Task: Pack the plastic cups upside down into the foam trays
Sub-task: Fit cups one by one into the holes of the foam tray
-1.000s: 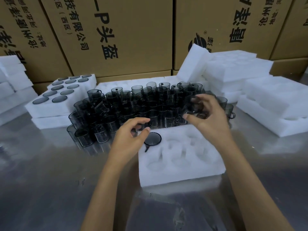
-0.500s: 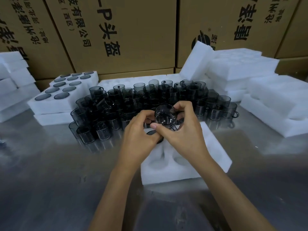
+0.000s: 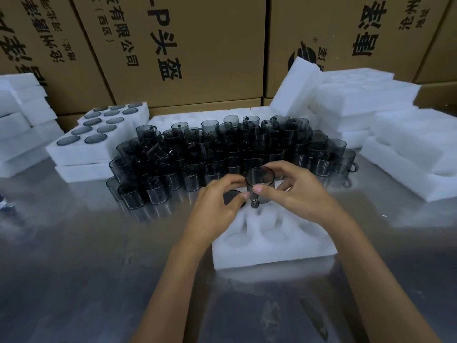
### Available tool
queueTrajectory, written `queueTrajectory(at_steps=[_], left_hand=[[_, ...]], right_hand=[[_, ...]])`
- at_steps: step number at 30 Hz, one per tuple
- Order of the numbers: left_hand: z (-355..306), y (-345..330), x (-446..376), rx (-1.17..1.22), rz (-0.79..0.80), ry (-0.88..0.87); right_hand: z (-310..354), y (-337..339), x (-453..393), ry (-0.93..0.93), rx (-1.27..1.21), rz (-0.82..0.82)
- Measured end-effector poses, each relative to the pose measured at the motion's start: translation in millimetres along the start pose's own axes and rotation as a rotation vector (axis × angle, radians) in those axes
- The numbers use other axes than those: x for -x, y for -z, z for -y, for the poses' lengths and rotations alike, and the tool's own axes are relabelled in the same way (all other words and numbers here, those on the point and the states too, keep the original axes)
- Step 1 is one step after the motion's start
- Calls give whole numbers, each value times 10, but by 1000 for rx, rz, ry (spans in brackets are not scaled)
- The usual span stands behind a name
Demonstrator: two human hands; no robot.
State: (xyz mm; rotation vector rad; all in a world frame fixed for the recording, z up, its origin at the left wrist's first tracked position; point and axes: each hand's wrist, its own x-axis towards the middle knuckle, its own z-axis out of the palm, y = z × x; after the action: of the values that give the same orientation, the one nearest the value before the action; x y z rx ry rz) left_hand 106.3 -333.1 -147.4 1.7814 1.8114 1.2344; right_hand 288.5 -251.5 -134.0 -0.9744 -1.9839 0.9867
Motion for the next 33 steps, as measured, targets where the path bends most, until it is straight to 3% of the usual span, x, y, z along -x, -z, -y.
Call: queueTrajectory(at_steps=[12, 18, 24, 33], left_hand=[[-2, -32, 29, -39, 26, -20], [1, -107, 31, -70, -6, -23], [54, -166, 6, -274, 2, -65], [126, -171, -6, -306, 66, -54]], right_hand=[[-117, 104, -2, -48, 52, 100], [-145, 185, 31, -66, 234, 51], [-113, 177, 74, -134, 367, 133], [-165, 158, 57, -113, 431, 237]])
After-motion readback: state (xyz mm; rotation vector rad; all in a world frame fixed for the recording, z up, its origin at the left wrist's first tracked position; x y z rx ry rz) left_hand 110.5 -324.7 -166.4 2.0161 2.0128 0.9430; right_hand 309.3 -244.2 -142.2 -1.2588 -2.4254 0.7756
